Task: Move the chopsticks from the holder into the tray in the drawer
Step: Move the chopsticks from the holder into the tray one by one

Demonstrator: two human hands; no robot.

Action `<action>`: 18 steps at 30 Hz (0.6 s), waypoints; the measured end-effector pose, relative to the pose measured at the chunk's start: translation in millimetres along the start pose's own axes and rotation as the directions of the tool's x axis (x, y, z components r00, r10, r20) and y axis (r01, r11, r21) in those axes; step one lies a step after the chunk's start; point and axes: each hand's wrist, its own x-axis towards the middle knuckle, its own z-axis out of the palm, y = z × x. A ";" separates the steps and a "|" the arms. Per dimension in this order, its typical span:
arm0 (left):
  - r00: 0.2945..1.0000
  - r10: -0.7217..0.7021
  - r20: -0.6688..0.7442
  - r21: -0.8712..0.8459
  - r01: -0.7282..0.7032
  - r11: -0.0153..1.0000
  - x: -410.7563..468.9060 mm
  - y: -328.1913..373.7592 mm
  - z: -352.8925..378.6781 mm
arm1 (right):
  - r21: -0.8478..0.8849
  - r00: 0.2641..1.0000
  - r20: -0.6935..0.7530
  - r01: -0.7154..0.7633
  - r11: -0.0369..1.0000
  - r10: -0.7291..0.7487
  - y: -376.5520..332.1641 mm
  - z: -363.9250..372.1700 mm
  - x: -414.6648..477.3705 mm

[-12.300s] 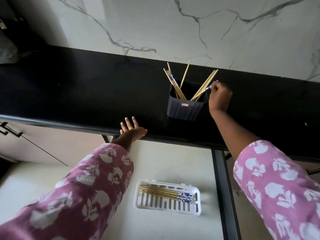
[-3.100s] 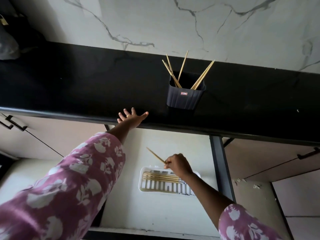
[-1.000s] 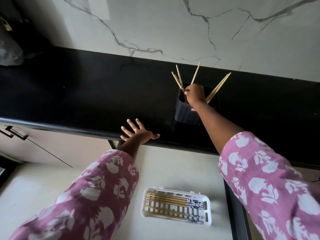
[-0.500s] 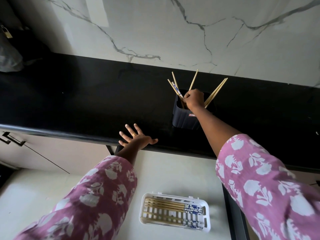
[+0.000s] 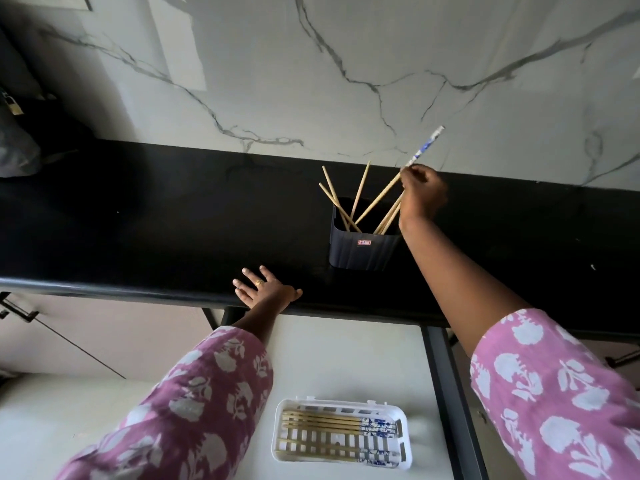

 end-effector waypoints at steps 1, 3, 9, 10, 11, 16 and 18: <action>0.999 0.034 -0.021 -0.008 -0.034 0.999 -1.9 1.0 1.5 | 0.069 0.998 -0.038 -0.046 0.997 0.048 -1.2 -6.6 -0.2; 0.987 0.126 -0.100 -0.024 -0.129 0.991 -9.3 3.6 4.5 | 0.213 0.984 -0.094 -0.127 0.969 0.149 -3.6 -20.7 -4.3; 0.852 0.486 -0.196 -0.349 -0.523 0.777 -51.9 27.7 -1.0 | 0.640 0.831 -0.047 -0.401 0.655 0.555 -1.3 -58.0 -33.6; 0.826 0.517 -0.225 -0.418 -0.561 0.715 -61.9 32.9 -4.5 | 0.670 0.795 -0.022 -0.438 0.599 0.606 2.5 -63.2 -41.3; 0.801 0.543 -0.253 -0.467 -0.592 0.657 -69.2 38.5 -7.8 | 0.688 0.763 0.005 -0.471 0.551 0.646 6.4 -67.8 -49.9; 0.714 0.589 -0.377 -0.641 -0.661 0.390 -104.2 60.0 -21.6 | 0.736 0.625 0.193 -0.602 0.309 0.756 20.9 -82.1 -90.0; 0.686 0.586 -0.431 -0.653 -0.686 0.322 -113.0 63.6 -25.1 | 0.737 0.590 0.272 -0.636 0.229 0.760 23.0 -84.6 -100.2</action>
